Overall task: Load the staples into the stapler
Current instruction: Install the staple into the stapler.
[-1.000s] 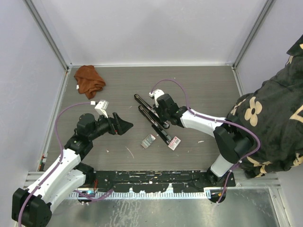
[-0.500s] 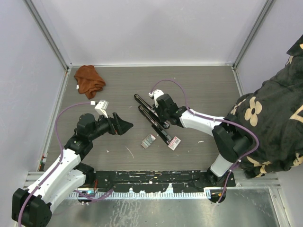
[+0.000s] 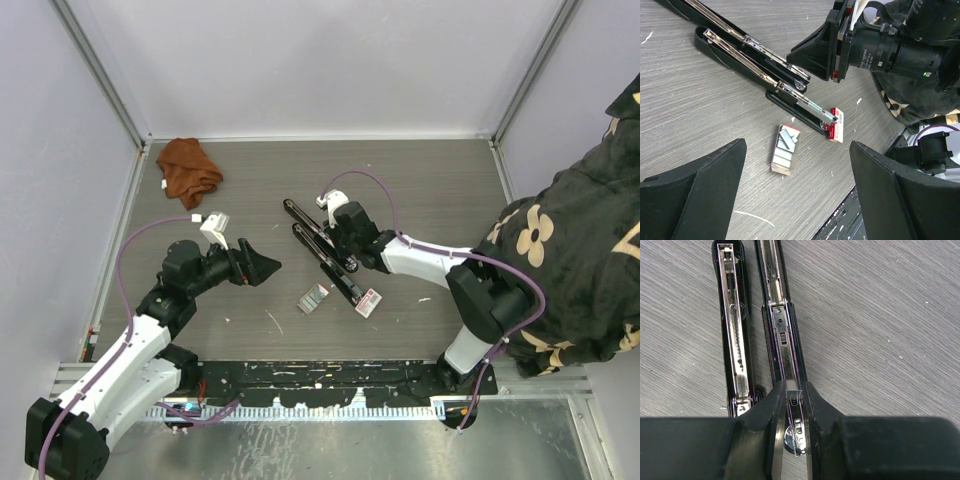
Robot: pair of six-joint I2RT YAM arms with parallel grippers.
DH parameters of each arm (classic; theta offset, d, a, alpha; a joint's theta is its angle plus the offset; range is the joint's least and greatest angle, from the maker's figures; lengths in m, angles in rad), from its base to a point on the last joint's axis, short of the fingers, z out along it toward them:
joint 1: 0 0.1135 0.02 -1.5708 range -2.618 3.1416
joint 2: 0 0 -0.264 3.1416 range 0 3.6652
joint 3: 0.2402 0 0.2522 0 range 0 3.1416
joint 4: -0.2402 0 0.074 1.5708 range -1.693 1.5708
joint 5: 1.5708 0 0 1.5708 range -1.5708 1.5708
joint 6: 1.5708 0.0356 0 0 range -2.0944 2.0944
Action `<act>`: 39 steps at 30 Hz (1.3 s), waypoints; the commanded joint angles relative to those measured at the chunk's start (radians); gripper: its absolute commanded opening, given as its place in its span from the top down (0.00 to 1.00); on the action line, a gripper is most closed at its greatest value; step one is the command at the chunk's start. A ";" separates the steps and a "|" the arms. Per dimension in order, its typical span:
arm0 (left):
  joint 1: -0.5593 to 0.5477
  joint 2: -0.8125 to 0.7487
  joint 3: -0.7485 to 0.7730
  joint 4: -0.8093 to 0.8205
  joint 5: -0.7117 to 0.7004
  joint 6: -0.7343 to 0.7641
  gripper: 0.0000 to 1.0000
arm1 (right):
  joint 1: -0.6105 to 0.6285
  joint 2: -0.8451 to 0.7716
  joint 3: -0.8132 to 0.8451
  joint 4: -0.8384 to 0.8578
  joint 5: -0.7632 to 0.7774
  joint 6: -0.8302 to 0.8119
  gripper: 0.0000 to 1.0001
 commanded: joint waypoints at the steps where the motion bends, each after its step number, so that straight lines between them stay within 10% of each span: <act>1: 0.003 -0.011 0.001 0.041 0.020 -0.002 0.13 | -0.003 -0.012 -0.050 0.077 -0.018 -0.007 0.83; 22: 0.003 -0.017 0.001 0.043 0.027 -0.011 0.13 | -0.002 -0.091 -0.144 0.047 0.016 0.047 0.76; 39: 0.004 -0.043 -0.003 0.025 0.025 -0.011 0.13 | -0.003 -0.242 -0.144 -0.031 -0.021 0.103 0.47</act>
